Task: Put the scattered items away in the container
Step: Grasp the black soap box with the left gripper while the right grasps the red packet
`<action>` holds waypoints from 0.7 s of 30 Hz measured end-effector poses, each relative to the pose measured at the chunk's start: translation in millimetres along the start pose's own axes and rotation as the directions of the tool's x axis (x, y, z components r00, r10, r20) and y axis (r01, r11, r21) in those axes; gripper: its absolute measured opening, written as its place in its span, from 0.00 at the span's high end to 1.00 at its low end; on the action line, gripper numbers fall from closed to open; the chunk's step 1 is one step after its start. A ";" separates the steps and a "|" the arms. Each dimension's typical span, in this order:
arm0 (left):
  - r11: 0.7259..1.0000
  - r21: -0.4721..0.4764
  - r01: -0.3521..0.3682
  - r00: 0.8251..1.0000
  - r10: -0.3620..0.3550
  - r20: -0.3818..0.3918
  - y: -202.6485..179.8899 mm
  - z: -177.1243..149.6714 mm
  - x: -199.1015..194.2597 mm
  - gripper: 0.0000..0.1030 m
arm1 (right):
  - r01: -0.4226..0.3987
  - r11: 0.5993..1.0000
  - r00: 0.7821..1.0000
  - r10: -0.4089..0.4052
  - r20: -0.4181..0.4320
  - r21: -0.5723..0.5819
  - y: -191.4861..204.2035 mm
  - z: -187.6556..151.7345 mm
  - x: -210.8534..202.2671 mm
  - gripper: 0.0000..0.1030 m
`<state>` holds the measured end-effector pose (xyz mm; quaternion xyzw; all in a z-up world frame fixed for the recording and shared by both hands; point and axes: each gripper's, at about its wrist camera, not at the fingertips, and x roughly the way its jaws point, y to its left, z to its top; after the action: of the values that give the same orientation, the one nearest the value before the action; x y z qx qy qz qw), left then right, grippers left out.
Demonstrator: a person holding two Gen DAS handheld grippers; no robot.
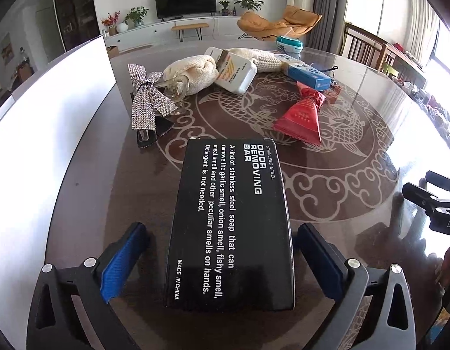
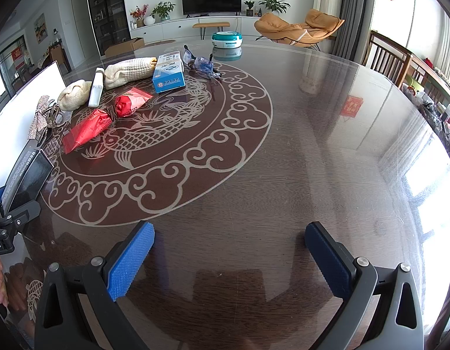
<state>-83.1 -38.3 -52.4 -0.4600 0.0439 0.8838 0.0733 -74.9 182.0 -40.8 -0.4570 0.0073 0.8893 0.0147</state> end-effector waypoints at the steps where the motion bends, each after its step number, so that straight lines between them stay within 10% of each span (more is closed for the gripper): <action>1: 1.000 0.000 0.000 1.000 0.000 0.000 0.0 0.0 -0.1 0.00 | 0.000 1.000 1.000 0.000 0.000 0.000 0.0 0.0 0.0 0.00; 10: 1.000 0.000 0.000 1.000 0.000 0.001 -0.5 0.1 -0.3 0.00 | -0.012 1.000 1.000 0.012 -0.017 0.018 3.4 5.2 0.7 0.00; 16: 1.000 0.000 0.000 1.000 0.000 0.001 -0.5 0.3 0.0 0.00 | -0.361 0.919 0.930 0.368 -0.011 0.159 45.5 58.7 11.3 0.00; 21: 1.000 0.001 0.000 1.000 0.000 0.001 -0.5 0.5 0.6 0.00 | -0.327 0.924 0.932 0.350 -0.094 0.199 96.5 106.3 56.1 0.00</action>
<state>-83.7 -37.7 -52.6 -0.4595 0.0442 0.8840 0.0736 -197.1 89.4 -24.6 -0.5017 0.1674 0.8429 -0.0989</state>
